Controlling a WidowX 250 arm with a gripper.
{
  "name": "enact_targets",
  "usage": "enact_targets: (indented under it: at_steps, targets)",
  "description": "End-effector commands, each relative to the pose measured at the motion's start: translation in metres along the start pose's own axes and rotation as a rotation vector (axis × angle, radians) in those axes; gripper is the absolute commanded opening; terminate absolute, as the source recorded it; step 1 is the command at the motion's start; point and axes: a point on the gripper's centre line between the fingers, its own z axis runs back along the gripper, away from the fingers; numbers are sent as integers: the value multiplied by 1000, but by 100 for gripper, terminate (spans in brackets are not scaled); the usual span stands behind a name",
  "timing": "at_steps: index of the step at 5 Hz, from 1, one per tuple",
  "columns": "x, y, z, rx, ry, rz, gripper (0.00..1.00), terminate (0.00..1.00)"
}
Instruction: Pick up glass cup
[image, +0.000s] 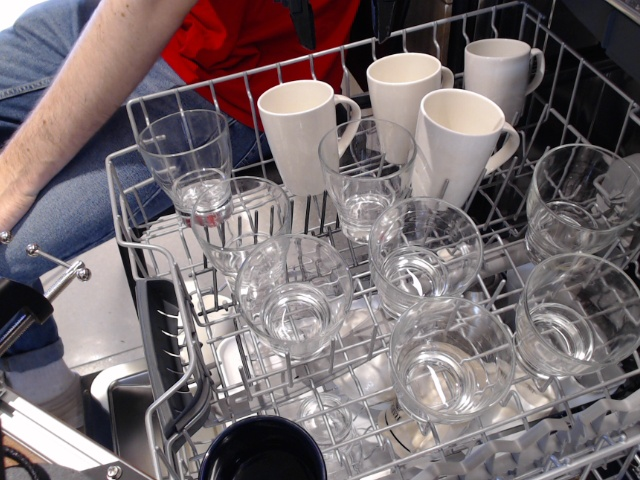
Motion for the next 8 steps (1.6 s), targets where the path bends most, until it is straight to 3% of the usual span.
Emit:
enact_targets:
  at_steps: [1, 3, 8]
  targets:
    - [0, 0, 0, 0, 0, 0, 100, 0]
    - [2, -1, -36, 23, -42, 115, 100, 0]
    - [13, 24, -108, 87, -27, 294, 100, 0]
